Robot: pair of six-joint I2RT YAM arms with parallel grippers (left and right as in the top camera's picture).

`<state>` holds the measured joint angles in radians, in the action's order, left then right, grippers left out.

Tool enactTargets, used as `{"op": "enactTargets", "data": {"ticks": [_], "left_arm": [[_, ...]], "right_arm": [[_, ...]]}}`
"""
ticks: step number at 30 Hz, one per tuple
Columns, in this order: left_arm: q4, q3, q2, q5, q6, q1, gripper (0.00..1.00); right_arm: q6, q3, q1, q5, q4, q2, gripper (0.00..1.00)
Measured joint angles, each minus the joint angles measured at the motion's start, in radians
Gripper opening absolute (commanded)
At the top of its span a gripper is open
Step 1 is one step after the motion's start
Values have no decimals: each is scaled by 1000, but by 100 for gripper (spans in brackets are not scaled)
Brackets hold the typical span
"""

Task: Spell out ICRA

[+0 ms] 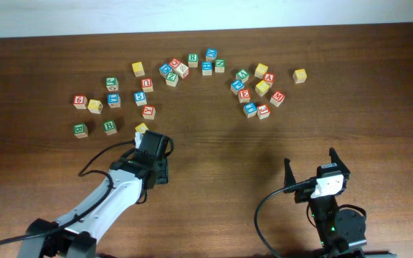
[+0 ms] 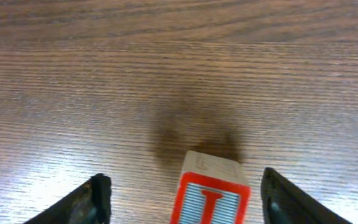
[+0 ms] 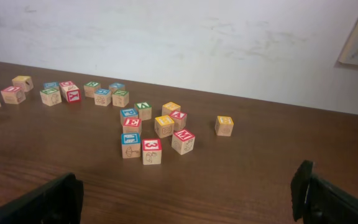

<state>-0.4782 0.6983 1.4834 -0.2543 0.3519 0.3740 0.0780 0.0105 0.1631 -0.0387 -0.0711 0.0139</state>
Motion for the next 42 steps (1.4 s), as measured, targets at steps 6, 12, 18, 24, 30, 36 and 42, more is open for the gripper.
{"op": "enactTargets", "data": {"ticks": [6, 12, 18, 24, 30, 36, 42], "left_arm": [[-10, 0, 0, 43, -8, 0, 36], [-3, 0, 0, 43, -10, 0, 28], [10, 0, 0, 21, -8, 0, 25], [29, 0, 0, 11, -8, -23, 17], [35, 0, 0, 10, -18, -82, 23], [38, 0, 0, 11, -102, -92, 16], [38, 0, 0, 23, -136, -92, 31]], "right_arm": [[0, 0, 0, 0, 0, 0, 98], [0, 0, 0, 0, 0, 0, 98], [0, 0, 0, 0, 0, 0, 98], [0, 0, 0, 0, 0, 0, 98], [-1, 0, 0, 0, 0, 0, 98], [0, 0, 0, 0, 0, 0, 98], [0, 0, 0, 0, 0, 0, 98]]}}
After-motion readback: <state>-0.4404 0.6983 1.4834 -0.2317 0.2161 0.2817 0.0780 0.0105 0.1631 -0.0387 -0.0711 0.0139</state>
